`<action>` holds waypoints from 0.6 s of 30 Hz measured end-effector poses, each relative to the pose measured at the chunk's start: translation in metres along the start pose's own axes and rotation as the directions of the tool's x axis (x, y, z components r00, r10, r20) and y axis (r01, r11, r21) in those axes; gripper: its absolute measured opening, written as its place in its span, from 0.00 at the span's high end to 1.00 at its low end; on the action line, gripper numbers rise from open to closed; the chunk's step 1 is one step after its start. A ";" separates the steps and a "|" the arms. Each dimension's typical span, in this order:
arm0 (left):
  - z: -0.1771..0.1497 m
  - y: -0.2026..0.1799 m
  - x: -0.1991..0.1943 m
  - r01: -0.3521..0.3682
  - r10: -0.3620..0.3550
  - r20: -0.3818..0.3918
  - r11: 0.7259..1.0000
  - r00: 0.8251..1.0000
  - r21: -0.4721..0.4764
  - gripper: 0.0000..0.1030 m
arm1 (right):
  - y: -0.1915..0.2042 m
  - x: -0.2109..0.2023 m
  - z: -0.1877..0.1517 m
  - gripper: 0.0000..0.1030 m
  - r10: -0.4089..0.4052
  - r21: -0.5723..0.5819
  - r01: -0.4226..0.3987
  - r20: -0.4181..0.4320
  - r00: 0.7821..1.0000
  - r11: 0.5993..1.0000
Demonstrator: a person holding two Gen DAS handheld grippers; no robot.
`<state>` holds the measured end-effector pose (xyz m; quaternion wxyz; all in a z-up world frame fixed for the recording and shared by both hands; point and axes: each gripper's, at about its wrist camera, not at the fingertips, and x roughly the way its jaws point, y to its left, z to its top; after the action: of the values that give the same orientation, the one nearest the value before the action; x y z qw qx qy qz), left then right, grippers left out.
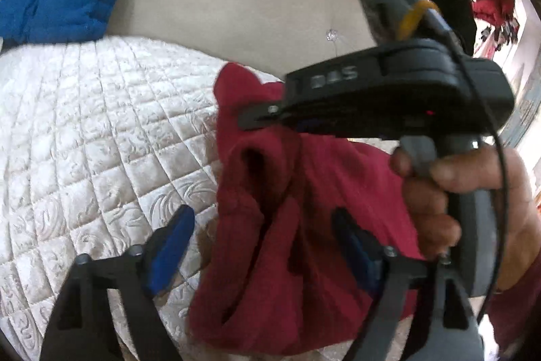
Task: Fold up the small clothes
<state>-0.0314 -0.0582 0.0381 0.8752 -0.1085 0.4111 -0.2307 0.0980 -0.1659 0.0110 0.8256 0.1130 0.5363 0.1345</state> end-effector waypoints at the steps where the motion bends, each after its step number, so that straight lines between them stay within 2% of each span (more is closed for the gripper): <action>1: -0.001 -0.003 0.001 -0.004 0.004 0.002 1.000 1.000 0.019 0.16 | -0.004 -0.006 -0.004 1.00 0.015 0.017 -0.015 0.022 1.000 1.000; 2: -0.001 -0.005 0.002 -0.005 0.005 0.000 1.000 1.000 0.027 0.16 | -0.007 -0.011 -0.007 1.00 0.028 0.031 -0.030 0.039 0.999 0.999; 4: -0.002 -0.006 0.004 0.011 -0.011 -0.015 1.000 1.000 0.023 0.37 | -0.013 -0.021 -0.014 1.00 0.054 0.048 -0.058 0.085 0.995 0.997; 5: -0.001 -0.006 0.006 0.019 -0.019 -0.029 1.000 0.999 0.020 0.71 | -0.017 -0.025 -0.018 1.00 0.061 0.061 -0.068 0.108 0.992 0.996; 6: -0.002 -0.004 0.004 0.030 -0.029 -0.035 0.999 0.999 0.018 0.79 | -0.020 -0.029 -0.021 1.00 0.069 0.075 -0.078 0.122 0.990 0.994; 9: -0.001 -0.016 -0.008 0.060 -0.060 -0.014 0.997 0.998 0.038 0.81 | -0.033 -0.046 -0.034 1.00 0.115 0.122 -0.138 0.178 0.977 0.983; 12: 0.000 -0.042 -0.021 0.073 -0.075 0.013 0.991 0.997 0.112 0.81 | -0.049 -0.082 -0.049 1.00 0.159 0.136 -0.195 0.240 0.958 0.971; 14: 0.000 -0.070 -0.027 0.078 -0.082 0.020 0.981 0.996 0.177 0.81 | -0.057 -0.105 -0.057 1.00 0.168 0.124 -0.205 0.260 0.951 0.971; 18: 0.003 -0.116 -0.028 0.097 -0.102 0.004 0.960 0.995 0.262 0.81 | -0.077 -0.152 -0.074 1.00 0.138 0.102 -0.174 0.294 0.946 0.979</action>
<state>-0.0810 -0.1457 0.1028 0.8728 -0.0147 0.3633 -0.3256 -0.0210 -0.2873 0.0855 0.8721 0.2257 0.4083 0.1475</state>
